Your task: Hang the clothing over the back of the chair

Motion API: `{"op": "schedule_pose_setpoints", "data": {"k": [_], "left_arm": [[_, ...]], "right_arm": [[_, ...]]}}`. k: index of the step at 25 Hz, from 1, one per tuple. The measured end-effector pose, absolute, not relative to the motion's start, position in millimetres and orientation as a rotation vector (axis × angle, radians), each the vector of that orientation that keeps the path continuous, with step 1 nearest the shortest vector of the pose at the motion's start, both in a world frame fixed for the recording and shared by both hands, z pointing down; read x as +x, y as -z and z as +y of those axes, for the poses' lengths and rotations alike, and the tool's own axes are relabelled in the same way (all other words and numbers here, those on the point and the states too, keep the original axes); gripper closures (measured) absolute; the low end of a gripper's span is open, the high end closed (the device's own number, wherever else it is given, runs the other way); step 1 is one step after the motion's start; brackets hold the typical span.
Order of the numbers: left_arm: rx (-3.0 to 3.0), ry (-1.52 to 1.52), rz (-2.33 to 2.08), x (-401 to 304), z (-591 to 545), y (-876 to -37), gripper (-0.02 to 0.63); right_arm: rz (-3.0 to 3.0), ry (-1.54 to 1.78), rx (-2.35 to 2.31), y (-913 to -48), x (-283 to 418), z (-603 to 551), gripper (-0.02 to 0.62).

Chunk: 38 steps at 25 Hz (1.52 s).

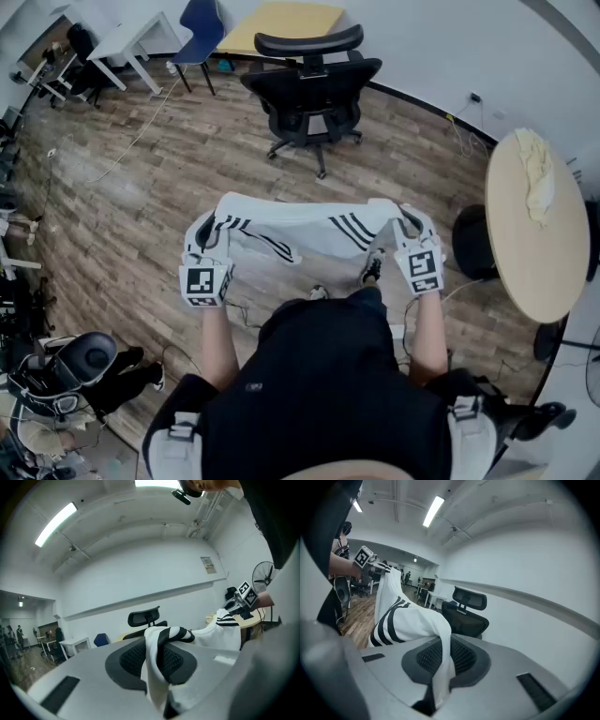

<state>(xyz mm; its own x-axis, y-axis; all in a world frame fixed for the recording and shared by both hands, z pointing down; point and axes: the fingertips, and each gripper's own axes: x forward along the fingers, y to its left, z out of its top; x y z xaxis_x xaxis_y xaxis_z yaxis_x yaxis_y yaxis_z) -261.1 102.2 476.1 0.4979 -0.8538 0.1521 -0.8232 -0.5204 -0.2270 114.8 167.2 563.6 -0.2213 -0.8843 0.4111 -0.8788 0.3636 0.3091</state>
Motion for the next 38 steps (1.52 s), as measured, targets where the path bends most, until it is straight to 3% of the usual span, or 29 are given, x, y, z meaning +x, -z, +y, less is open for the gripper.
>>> {"op": "schedule_pose_setpoints", "data": {"k": [38], "left_arm": [[-2.582,0.388,1.54,-236.6,90.1,-482.3,0.569]], "right_arm": [[-2.156,0.022,1.461,-556.7,145.5,118.9,0.58]]}}
